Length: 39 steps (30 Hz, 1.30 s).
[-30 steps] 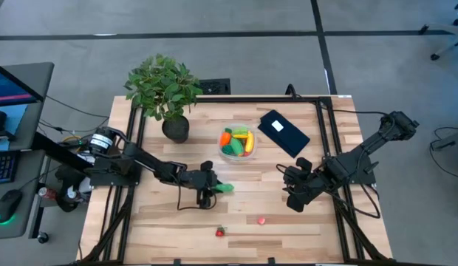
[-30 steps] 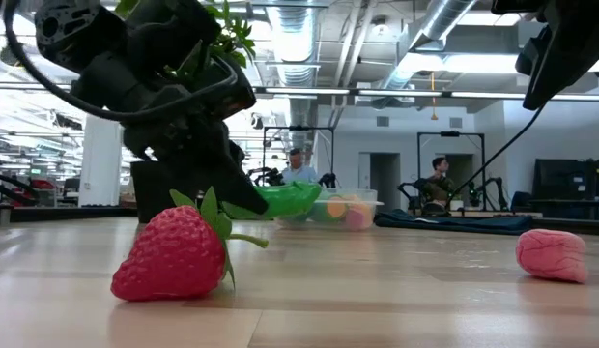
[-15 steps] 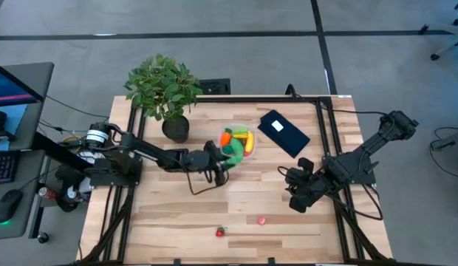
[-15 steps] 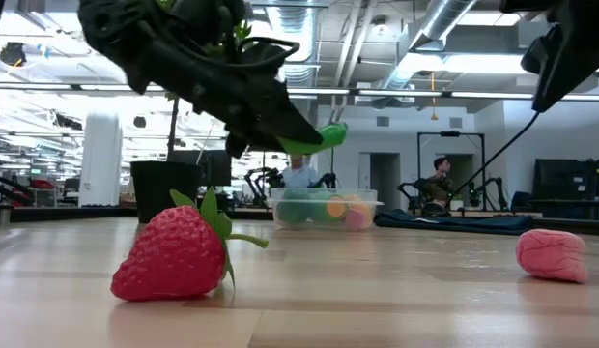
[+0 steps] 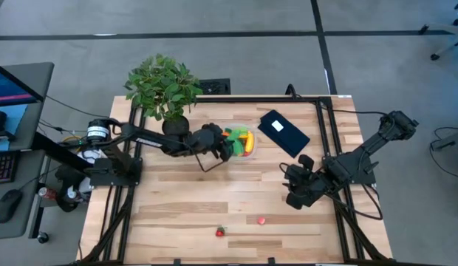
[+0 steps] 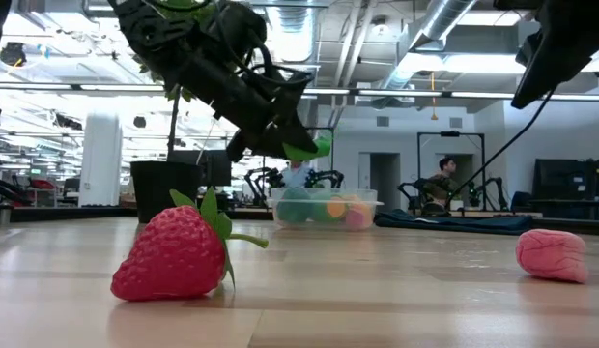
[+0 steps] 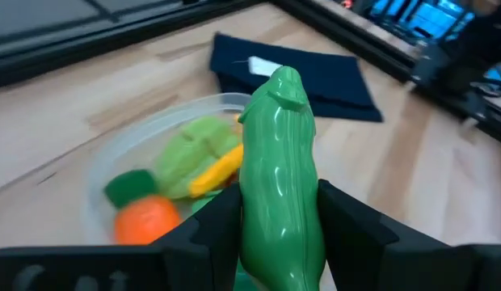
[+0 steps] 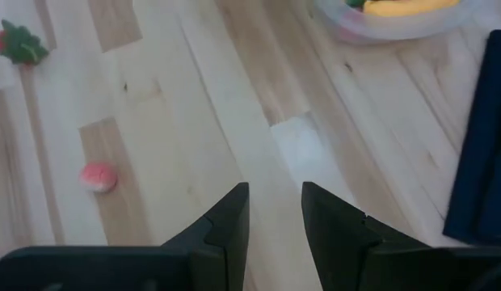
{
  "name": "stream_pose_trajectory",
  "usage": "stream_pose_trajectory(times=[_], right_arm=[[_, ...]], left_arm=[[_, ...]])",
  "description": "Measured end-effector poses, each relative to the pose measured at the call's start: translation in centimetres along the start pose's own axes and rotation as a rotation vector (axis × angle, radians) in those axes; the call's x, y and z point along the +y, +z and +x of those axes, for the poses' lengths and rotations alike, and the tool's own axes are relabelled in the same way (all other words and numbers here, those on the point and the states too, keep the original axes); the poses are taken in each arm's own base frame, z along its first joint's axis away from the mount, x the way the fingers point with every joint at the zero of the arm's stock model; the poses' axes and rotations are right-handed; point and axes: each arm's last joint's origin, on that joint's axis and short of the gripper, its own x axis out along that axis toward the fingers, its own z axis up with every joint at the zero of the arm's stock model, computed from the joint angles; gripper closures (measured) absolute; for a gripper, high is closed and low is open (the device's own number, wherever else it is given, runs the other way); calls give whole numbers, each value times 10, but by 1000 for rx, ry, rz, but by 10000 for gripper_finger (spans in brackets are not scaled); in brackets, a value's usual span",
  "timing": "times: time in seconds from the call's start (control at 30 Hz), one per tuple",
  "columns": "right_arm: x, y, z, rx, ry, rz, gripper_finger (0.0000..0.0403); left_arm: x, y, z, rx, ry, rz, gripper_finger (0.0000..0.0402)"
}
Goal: Pick and placing Produce into tupperware
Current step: Put the green peas into the transparent bin
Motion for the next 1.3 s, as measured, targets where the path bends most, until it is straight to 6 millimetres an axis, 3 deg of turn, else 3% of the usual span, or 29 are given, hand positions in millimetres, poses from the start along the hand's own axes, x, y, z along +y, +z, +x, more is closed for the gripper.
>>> stream_pose_trajectory(times=[0.33, 1.3], right_arm=[[-2, 2, 0, -35, -31, 30, 295], [-11, 11, 6, -34, -71, 52, 295]], left_arm=[[20, 3, 5, 42, 59, -84, 266], [22, 0, 10, 53, 45, -54, 266]])
